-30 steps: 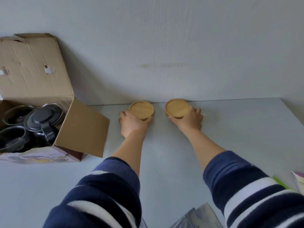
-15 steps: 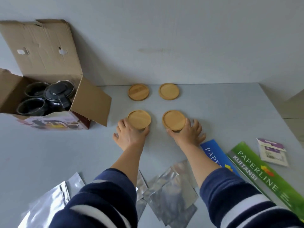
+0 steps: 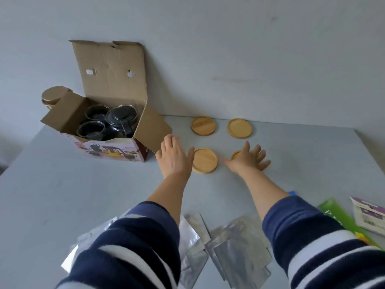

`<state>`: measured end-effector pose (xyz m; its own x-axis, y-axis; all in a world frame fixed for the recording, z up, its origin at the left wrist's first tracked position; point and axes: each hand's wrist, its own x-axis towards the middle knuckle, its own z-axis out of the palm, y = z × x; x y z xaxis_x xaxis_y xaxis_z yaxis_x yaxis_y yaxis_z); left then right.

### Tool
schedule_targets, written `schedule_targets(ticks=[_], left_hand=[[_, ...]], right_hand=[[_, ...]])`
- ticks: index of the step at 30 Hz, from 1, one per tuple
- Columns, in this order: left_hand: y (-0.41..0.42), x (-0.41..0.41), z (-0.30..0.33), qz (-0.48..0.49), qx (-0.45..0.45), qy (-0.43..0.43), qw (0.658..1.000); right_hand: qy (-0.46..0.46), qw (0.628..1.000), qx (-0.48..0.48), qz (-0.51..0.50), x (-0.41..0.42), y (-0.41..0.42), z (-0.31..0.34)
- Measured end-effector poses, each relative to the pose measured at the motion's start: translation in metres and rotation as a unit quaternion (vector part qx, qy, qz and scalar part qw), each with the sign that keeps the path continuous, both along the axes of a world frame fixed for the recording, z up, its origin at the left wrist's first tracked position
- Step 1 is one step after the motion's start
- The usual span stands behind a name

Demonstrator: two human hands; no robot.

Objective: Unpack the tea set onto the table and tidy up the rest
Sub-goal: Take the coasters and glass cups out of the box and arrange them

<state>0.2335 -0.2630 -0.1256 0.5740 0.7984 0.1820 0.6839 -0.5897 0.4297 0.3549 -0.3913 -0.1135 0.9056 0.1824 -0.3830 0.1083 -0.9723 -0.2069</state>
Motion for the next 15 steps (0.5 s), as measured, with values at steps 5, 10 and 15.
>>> schedule_targets(ticks=[5,10,15], left_hand=[[0.080,-0.046,0.043,0.064,0.058,-0.074,0.993],[0.165,-0.124,0.054,0.134,0.073,-0.029,0.988],[0.221,-0.160,0.046,0.108,-0.048,0.076,0.990]], right_hand=[[-0.016,0.992,0.059,0.107,-0.034,0.081,0.035],[-0.062,0.971,0.140,0.184,-0.080,0.169,0.052],[-0.140,0.929,0.201,0.277,-0.115,0.248,0.059]])
